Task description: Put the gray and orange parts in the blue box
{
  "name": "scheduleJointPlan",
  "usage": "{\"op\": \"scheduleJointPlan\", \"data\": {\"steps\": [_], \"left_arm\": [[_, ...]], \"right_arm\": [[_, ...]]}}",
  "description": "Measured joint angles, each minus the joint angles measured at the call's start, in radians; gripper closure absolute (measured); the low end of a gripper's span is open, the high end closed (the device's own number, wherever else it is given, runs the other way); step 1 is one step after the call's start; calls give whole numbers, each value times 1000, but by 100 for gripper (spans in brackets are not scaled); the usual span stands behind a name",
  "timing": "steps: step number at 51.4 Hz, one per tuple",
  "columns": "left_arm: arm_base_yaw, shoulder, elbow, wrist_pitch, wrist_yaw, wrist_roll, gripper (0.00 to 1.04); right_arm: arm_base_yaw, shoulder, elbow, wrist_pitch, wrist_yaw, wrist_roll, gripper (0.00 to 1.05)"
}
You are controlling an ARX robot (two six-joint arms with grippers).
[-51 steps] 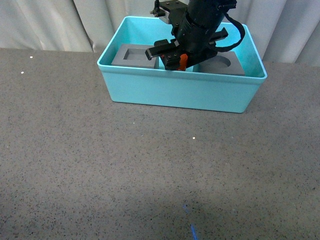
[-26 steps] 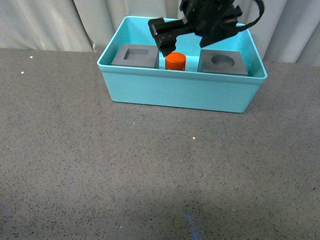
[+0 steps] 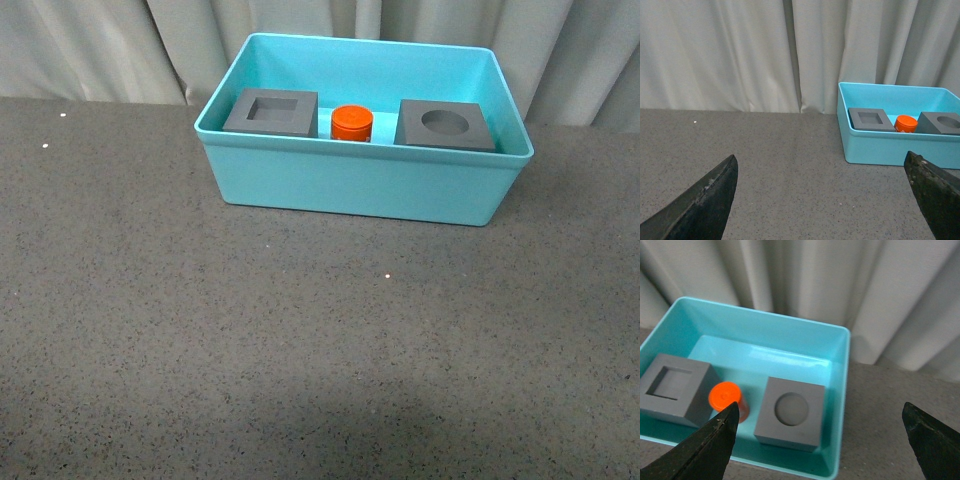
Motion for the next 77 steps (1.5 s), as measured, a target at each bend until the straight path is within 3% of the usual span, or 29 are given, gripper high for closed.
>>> {"op": "scheduleJointPlan", "data": {"steps": [12,15,18,21,39,54,58,77], "left_arm": [[0,0,0,0,0,0,7],[0,0,0,0,0,0,7],[0,0,0,0,0,0,7],[0,0,0,0,0,0,7],[0,0,0,0,0,0,7],[0,0,0,0,0,0,7],[0,0,0,0,0,0,7],[0,0,0,0,-1,0,7]], "right_arm": [[-28,-200,-424,312,255,-31,10],[-64,-200,-547,615,96,-35,23],[-91,-225,-647,810,25,-37,36],[-111,-272,-707,877,0,-37,46],[-200,-501,-917,867,-85,-40,105],[-251,-692,-1020,777,-135,-40,104],[-301,-701,-1056,819,-201,-40,104],[-329,-938,-1110,621,-210,-40,104]]}}
